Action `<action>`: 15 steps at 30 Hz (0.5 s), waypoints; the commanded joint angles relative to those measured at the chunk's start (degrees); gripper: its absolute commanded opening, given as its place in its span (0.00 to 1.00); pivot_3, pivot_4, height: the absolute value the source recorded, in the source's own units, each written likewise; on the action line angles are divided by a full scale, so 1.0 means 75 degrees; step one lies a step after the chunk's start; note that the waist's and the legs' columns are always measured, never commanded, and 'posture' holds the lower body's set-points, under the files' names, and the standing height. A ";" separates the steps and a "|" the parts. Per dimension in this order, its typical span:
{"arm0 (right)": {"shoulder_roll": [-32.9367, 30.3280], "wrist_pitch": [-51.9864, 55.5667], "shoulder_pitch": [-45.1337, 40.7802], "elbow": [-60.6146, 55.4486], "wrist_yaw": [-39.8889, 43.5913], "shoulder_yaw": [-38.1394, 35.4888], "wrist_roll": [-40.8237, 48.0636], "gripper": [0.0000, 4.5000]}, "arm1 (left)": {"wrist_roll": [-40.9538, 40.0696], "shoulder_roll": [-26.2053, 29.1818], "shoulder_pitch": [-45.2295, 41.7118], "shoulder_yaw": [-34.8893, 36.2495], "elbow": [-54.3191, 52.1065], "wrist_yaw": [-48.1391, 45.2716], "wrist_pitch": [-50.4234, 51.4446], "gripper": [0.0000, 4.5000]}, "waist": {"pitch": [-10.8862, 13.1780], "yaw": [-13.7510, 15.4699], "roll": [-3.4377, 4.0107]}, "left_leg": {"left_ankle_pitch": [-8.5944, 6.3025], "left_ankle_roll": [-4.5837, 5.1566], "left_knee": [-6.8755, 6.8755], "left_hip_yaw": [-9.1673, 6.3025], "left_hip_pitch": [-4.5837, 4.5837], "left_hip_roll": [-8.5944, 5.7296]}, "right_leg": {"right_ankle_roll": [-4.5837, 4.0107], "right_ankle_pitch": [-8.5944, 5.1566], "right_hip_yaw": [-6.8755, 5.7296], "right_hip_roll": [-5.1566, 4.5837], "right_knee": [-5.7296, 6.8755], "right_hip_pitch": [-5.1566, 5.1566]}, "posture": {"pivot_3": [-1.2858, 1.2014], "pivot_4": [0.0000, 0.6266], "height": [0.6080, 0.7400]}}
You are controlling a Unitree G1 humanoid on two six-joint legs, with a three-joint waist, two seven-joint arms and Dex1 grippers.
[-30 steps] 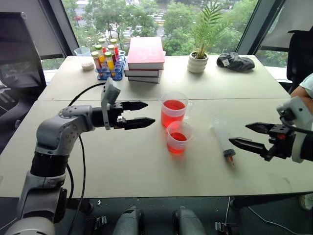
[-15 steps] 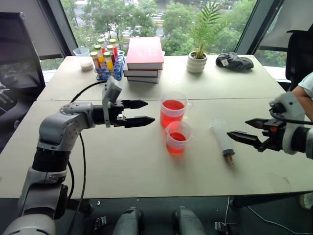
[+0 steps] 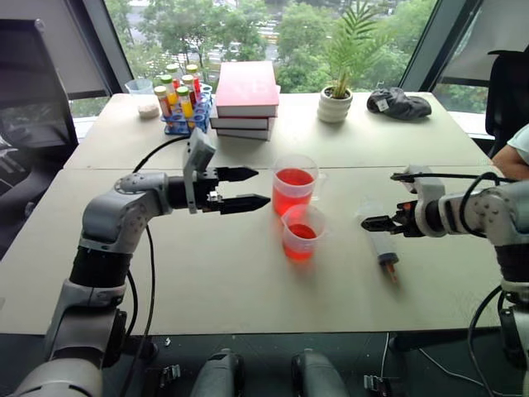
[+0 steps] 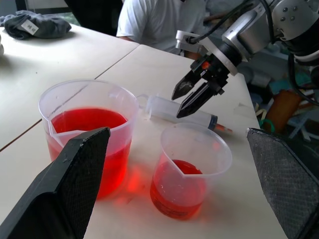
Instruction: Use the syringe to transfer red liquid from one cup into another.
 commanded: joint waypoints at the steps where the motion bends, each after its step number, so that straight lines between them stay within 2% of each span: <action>1: 0.0225 -0.0545 -0.0380 0.0689 0.0470 0.0497 -0.0642 0.99 | -0.0010 0.0041 0.0112 0.0119 -0.0326 0.0066 -0.0113 1.00 | 0.0000 -0.0008 0.0000 | 0.0000 0.0000 0.0000 0.0000 0.0000 0.0000 | 0.0001 0.0000 0.0001 0.0013 0.0000 0.0000 | 0.52 0.24 1.00; 5: 0.0408 -0.0818 -0.0594 0.1027 0.0908 0.0858 -0.1145 0.99 | -0.0035 0.0066 0.0164 0.0180 -0.0429 0.0165 -0.0071 1.00 | -0.0003 -0.0020 -0.0005 | 0.0000 0.0000 0.0007 0.0000 0.0006 0.0004 | 0.0002 0.0002 0.0003 0.0021 0.0005 0.0006 | 0.52 0.24 1.00; 11: 0.0442 -0.0947 -0.0651 0.0810 0.1436 0.1104 -0.1650 0.36 | -0.0038 0.0146 0.0215 0.0228 -0.0458 0.0171 -0.0097 1.00 | -0.0005 -0.0037 -0.0008 | 0.0000 0.0000 0.0009 -0.0001 0.0011 0.0008 | 0.0002 0.0002 0.0005 0.0025 0.0010 0.0008 | 0.52 0.24 1.00; 12: 0.0409 -0.0940 -0.0635 0.0705 0.1479 0.1087 -0.1709 0.31 | -0.0014 0.0147 0.0186 0.0220 -0.0432 0.0161 -0.0133 1.00 | -0.0005 -0.0035 -0.0007 | 0.0000 0.0000 0.0007 -0.0003 0.0011 0.0010 | 0.0002 0.0002 0.0004 0.0026 0.0010 0.0007 | 0.52 0.24 1.00; 15: 0.0280 -0.0862 -0.0641 0.0385 0.1538 0.0852 -0.1807 0.31 | 0.0041 0.0148 0.0064 0.0217 -0.0295 0.0126 -0.0224 1.00 | -0.0004 -0.0030 -0.0006 | 0.0000 0.0000 0.0005 -0.0003 0.0009 0.0010 | 0.0001 0.0002 0.0005 0.0026 0.0010 0.0004 | 0.52 0.24 1.00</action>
